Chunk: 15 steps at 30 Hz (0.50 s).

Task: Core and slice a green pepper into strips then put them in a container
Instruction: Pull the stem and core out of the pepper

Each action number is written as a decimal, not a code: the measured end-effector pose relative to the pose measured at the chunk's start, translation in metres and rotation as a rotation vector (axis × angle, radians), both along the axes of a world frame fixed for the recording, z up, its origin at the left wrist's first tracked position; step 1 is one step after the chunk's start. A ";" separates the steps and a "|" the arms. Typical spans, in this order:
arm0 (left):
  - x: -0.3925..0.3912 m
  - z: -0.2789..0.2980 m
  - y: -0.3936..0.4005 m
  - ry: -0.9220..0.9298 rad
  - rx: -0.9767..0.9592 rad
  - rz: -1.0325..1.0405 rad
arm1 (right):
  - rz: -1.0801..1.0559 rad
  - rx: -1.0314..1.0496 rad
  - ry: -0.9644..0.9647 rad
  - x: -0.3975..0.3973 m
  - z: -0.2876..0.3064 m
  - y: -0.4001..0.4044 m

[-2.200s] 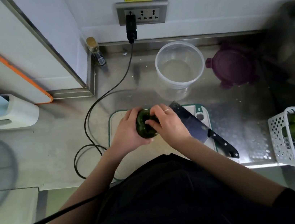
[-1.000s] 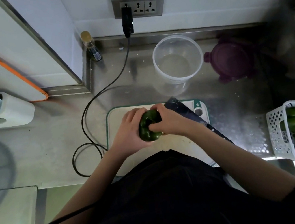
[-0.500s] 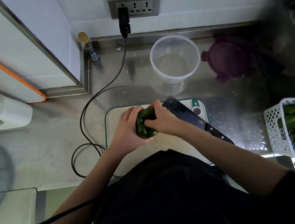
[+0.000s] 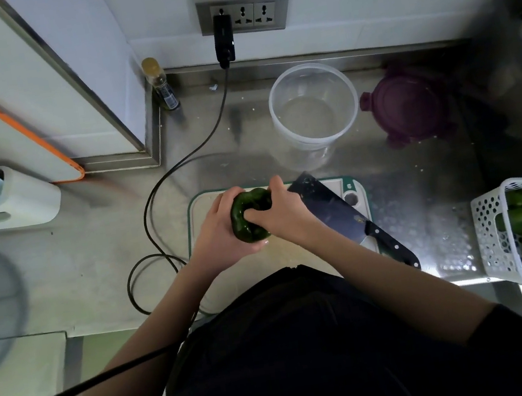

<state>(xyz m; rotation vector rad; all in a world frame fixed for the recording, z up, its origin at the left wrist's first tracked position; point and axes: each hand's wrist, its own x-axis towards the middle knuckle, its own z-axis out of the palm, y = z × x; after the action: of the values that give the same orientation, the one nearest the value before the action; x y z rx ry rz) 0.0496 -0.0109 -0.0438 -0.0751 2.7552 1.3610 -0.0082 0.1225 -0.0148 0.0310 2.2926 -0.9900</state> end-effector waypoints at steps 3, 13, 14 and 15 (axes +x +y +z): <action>0.000 0.002 -0.001 -0.040 0.024 -0.012 | 0.079 -0.058 -0.120 -0.010 0.003 0.012; 0.006 -0.013 0.007 0.033 -0.012 0.051 | -0.513 -0.514 -0.598 -0.001 -0.001 0.002; 0.007 -0.013 0.007 0.039 -0.011 0.056 | -0.532 -0.523 -0.604 -0.002 -0.003 0.002; 0.008 -0.014 0.007 0.038 -0.012 0.064 | -0.542 -0.526 -0.611 -0.002 -0.004 0.002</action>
<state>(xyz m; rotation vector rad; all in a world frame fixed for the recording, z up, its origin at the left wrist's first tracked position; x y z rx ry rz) 0.0575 -0.0040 -0.0573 -0.1407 2.8158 1.3753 -0.0100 0.1243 -0.0191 0.6646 1.4375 -1.5690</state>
